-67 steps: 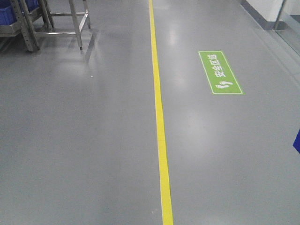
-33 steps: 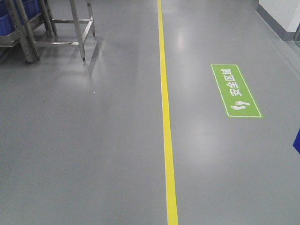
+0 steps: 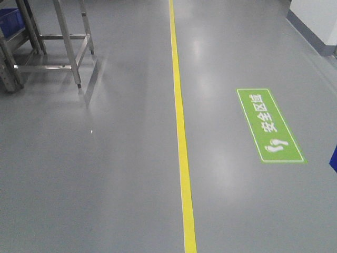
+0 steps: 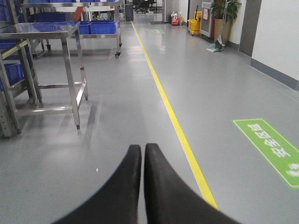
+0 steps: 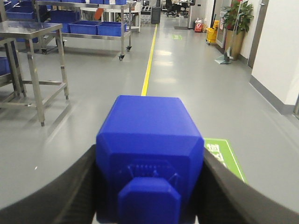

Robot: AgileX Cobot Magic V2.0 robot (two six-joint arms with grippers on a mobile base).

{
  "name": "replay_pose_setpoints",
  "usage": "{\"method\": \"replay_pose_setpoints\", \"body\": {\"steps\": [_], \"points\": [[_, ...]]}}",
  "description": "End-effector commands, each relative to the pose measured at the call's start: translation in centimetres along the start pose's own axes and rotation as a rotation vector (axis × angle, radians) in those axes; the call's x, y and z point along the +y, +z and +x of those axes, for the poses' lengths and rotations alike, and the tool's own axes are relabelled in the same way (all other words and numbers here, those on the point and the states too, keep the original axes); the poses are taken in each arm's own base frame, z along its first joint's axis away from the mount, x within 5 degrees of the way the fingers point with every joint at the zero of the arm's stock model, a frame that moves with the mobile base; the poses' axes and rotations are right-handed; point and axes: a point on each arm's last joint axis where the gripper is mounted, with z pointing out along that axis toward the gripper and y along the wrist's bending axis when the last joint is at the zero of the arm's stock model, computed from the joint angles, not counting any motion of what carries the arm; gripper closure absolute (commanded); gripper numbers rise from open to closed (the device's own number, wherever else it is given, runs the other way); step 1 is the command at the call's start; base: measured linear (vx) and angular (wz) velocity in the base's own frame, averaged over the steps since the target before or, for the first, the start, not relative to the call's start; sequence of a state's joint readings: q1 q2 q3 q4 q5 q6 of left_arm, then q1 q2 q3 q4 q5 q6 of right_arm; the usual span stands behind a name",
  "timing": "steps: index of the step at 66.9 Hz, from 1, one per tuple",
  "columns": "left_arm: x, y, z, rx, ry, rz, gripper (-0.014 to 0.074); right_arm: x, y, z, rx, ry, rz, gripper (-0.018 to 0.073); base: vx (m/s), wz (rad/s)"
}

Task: Pour parts from conveyor to right shelf
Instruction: 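Drive along the yellow floor line carrying the block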

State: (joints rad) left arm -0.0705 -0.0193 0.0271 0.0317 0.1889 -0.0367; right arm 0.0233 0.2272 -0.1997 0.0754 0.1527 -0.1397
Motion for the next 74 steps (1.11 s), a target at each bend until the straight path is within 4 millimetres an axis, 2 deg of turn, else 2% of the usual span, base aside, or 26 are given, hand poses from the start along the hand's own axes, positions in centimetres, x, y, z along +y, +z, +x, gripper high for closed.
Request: {"method": "replay_pose_setpoints", "body": {"steps": [1, 74], "points": [[-0.04, -0.19, -1.26, -0.092, -0.009, 0.006, 0.0603, -0.20, -0.11, -1.69, -0.103, -0.011, 0.018, 0.0561, 0.73, 0.01], [-0.04, -0.19, -1.26, -0.092, -0.009, 0.006, 0.0603, -0.20, -0.11, -1.69, -0.103, -0.011, 0.018, 0.0561, 0.77, 0.01]]}}
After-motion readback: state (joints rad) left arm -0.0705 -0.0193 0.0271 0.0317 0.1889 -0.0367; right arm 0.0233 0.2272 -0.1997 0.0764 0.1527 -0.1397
